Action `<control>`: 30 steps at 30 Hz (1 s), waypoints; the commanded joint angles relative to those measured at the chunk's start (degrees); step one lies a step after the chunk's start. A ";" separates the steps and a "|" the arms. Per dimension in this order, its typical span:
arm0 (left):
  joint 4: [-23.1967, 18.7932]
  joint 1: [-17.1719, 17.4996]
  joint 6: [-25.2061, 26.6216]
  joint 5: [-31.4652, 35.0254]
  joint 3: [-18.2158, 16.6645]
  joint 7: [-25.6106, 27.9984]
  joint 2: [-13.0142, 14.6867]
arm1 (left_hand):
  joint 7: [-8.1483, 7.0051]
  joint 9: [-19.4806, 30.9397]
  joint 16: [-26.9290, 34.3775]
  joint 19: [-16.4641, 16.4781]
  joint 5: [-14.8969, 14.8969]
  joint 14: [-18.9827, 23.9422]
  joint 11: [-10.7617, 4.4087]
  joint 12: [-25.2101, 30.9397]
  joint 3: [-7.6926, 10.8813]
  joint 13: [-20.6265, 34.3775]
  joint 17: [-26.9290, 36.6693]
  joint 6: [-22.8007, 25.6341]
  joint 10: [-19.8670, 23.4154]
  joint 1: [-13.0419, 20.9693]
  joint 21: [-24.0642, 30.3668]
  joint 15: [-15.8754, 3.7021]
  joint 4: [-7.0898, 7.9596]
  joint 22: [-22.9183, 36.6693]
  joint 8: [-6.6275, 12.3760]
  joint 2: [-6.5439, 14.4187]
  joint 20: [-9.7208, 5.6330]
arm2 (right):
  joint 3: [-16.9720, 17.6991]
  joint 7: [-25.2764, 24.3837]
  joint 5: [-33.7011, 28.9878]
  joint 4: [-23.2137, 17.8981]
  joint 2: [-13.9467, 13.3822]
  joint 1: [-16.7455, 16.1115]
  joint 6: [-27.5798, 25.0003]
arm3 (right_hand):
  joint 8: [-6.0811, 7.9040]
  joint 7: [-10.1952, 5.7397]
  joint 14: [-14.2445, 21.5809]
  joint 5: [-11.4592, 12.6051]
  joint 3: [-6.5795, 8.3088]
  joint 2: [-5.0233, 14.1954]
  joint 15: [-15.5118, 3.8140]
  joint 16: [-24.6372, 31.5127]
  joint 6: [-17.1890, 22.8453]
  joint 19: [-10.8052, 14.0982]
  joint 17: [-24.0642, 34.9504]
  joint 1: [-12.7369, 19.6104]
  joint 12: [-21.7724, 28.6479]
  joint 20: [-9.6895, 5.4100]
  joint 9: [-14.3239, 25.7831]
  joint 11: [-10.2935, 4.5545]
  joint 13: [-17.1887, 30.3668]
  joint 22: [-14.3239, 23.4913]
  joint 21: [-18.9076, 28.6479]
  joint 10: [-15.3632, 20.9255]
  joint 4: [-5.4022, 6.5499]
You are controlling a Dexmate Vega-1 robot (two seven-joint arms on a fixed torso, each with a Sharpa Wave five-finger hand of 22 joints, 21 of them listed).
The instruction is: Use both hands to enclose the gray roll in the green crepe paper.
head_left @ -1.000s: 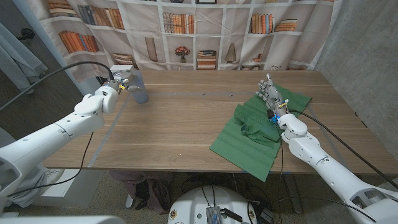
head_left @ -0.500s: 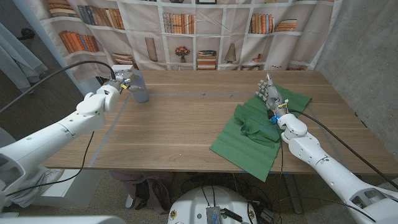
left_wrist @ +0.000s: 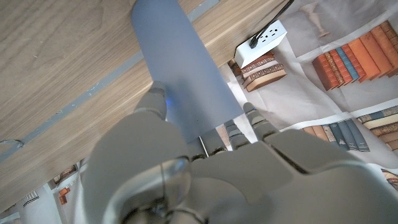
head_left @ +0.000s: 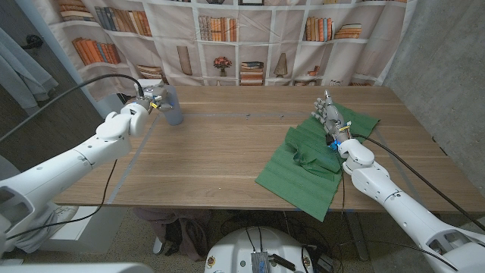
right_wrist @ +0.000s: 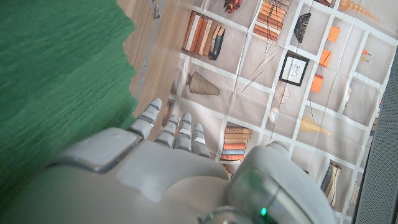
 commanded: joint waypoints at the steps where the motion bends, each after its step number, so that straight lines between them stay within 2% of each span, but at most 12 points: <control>1: -1.08 2.26 0.76 0.24 -0.69 5.08 -0.58 | -0.78 0.61 8.87 3.25 0.79 29.51 0.42 4.47 2.95 3.38 9.33 2.92 3.60 7.73 1.06 -11.45 -0.36 0.28 2.54 0.88 -0.29 | 0.07 -0.02 -0.07 -0.33 -0.20 -0.14 -0.03 | 0.10 0.20 0.44 -0.12 -0.15 0.53 -0.06 0.12 0.40 0.04 0.14 0.01 0.05 -0.34 0.17 0.15 0.29 0.09 0.42 0.47 -0.18; 2: -1.33 2.45 0.66 0.19 -0.81 5.48 -0.55 | -0.58 0.00 9.49 3.76 0.62 30.56 0.64 4.66 2.92 3.28 10.48 4.06 3.74 9.03 1.19 -11.51 -0.31 0.38 2.88 0.47 -0.44 | 0.09 -0.04 -0.07 -0.33 -0.19 -0.16 0.02 | 0.10 0.20 0.47 -0.12 -0.15 0.53 -0.09 0.13 0.40 0.04 0.14 0.01 0.04 -0.33 0.17 0.15 0.29 0.09 0.42 0.46 -0.19; 4: -1.58 3.09 0.22 -0.03 -1.23 7.27 -0.64 | -0.58 -1.67 12.45 8.34 0.11 35.88 1.05 4.47 2.29 2.18 13.81 4.79 4.33 10.66 3.13 -11.65 0.24 0.97 2.87 0.23 -1.13 | 0.15 -0.09 -0.05 -0.41 -0.23 -0.24 0.07 | 0.10 0.20 0.47 -0.13 -0.15 0.53 -0.04 0.13 0.41 0.07 0.14 0.01 0.02 -0.33 0.17 0.17 0.29 0.09 0.43 0.42 -0.19; 5: -1.85 3.37 -0.18 -0.26 -1.44 7.86 -0.56 | 0.07 -2.32 13.37 10.01 0.00 38.07 1.11 4.25 2.14 1.62 14.92 5.14 4.42 11.38 3.99 -11.68 0.33 1.27 2.90 0.29 -1.66 | 0.17 -0.16 -0.11 -0.46 -0.27 -0.29 0.10 | 0.10 0.20 0.50 -0.13 -0.15 0.53 -0.05 0.14 0.40 0.04 0.14 0.01 0.02 -0.35 0.17 0.16 0.29 0.09 0.42 0.40 -0.19; 8: -2.59 4.67 -0.69 -1.23 -2.62 11.06 -0.98 | 0.31 -3.22 14.16 12.12 -0.25 41.13 1.27 4.09 1.65 0.93 16.48 5.32 4.71 12.48 5.51 -11.72 0.51 1.95 2.84 0.08 -3.73 | 0.31 -0.33 -0.06 -0.70 -0.38 -0.51 0.09 | 0.10 0.20 0.46 -0.13 -0.15 0.53 -0.06 0.13 0.40 0.07 0.14 0.02 0.01 -0.34 0.17 0.20 0.29 0.09 0.44 0.40 -0.20; 10: -2.83 5.33 -1.31 -1.93 -3.34 13.19 -1.38 | 0.87 -3.33 14.00 12.84 -0.31 41.36 1.30 4.06 1.57 0.84 16.75 5.24 4.71 12.85 6.12 -11.72 0.49 2.28 2.84 0.01 -3.92 | 0.37 -0.39 -0.04 -0.81 -0.46 -0.63 0.07 | 0.08 0.17 0.47 -0.14 -0.15 0.52 -0.07 0.13 0.36 0.08 0.14 0.01 0.00 -0.34 0.17 0.10 0.29 0.09 0.44 0.37 -0.21; 11: -2.98 5.50 -1.47 -2.16 -3.57 13.88 -1.60 | 1.07 -3.49 13.92 13.51 -0.36 41.81 1.32 4.09 1.55 0.87 16.93 5.24 4.65 13.13 6.73 -11.72 0.56 2.64 2.82 0.17 -4.89 | 0.39 -0.48 -0.05 -0.88 -0.49 -0.69 0.03 | 0.10 0.19 0.46 -0.14 -0.15 0.52 -0.08 0.12 0.42 0.10 0.13 0.01 0.01 -0.36 0.17 0.10 0.29 0.09 0.45 0.39 -0.21; 14: -3.27 5.69 -2.85 -2.80 -3.93 15.12 -1.80 | 1.74 -3.45 13.23 15.03 -0.50 42.66 1.31 4.16 1.51 1.09 16.93 4.53 4.18 13.46 8.28 -11.69 0.80 3.53 2.73 0.35 -6.30 | 0.43 -0.56 -0.07 -0.96 -0.53 -0.82 0.07 | 0.10 0.20 0.47 -0.14 -0.15 0.51 -0.06 0.13 0.40 0.11 0.13 0.01 0.00 -0.38 0.17 0.12 0.29 0.09 0.45 0.36 -0.21; 18: -2.78 6.22 -6.56 -5.37 -5.27 17.89 -2.30 | 3.02 -2.26 11.11 18.48 -0.48 42.33 1.32 4.08 1.64 1.99 16.79 2.29 1.94 14.35 12.07 -11.62 1.06 5.78 2.86 1.09 -5.52 | 0.48 -0.78 -0.13 -1.00 -0.52 -0.99 0.16 | 0.10 0.17 0.46 -0.14 -0.14 0.54 -0.14 0.12 0.41 0.11 0.14 0.01 0.00 -0.38 0.17 0.09 0.29 0.09 0.45 0.37 -0.21; 19: -2.56 6.46 -7.44 -6.18 -5.76 18.92 -2.59 | 3.87 -1.95 10.68 19.18 -0.49 42.34 1.30 4.21 1.54 2.33 16.79 1.58 1.43 14.38 12.92 -11.63 1.19 6.29 2.84 1.19 -5.82 | 0.50 -0.83 -0.13 -1.00 -0.52 -1.04 0.19 | 0.10 0.18 0.47 -0.15 -0.14 0.54 -0.10 0.13 0.42 0.11 0.14 0.00 0.00 -0.41 0.17 0.12 0.29 0.09 0.45 0.35 -0.21; 24: -0.97 7.82 -12.11 -10.57 -8.27 24.94 -4.83 | 3.90 -1.39 9.14 18.30 -0.43 41.40 1.27 4.52 1.48 3.10 16.52 0.76 0.35 14.33 13.70 -11.56 1.54 7.12 2.95 1.49 -6.37 | 0.60 -1.16 -0.20 -1.04 -0.51 -1.23 0.27 | 0.09 0.13 0.43 -0.15 -0.14 0.54 -0.11 0.11 0.41 0.10 0.14 0.01 0.01 -0.38 0.17 0.14 0.29 0.09 0.45 0.40 -0.22; 30: 0.08 8.29 -16.84 -12.78 -9.12 29.13 -6.78 | 3.72 -1.42 8.21 17.10 -0.35 41.07 1.26 4.68 1.45 3.64 16.49 0.31 -0.61 14.37 13.95 -11.55 1.74 7.45 2.86 1.75 -6.78 | 0.63 -1.31 -0.24 -1.04 -0.50 -1.30 0.29 | 0.09 0.13 0.43 -0.15 -0.13 0.54 -0.10 0.11 0.41 0.07 0.13 0.02 -0.01 -0.40 0.17 0.08 0.29 0.09 0.43 0.34 -0.24</control>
